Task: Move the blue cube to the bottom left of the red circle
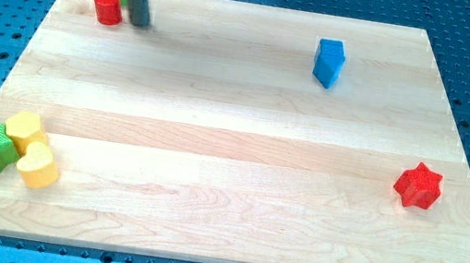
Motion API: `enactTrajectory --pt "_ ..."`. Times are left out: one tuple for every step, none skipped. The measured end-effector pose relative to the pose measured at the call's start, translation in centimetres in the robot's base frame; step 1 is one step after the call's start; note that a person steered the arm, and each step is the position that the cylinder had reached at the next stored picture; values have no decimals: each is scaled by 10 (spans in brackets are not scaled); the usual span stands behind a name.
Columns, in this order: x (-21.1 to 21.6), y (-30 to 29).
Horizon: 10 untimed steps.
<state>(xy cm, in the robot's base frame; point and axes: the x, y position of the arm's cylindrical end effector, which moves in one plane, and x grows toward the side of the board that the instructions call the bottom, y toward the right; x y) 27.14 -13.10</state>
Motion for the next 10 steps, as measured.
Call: enactTrajectory --pt "-26 115" --pt "-28 245" --pt "3 325" --pt "11 282" --pt "11 152" --pt "-2 149" --pt "-1 270" --pt "44 359" --pt "57 341" --pt "46 251"
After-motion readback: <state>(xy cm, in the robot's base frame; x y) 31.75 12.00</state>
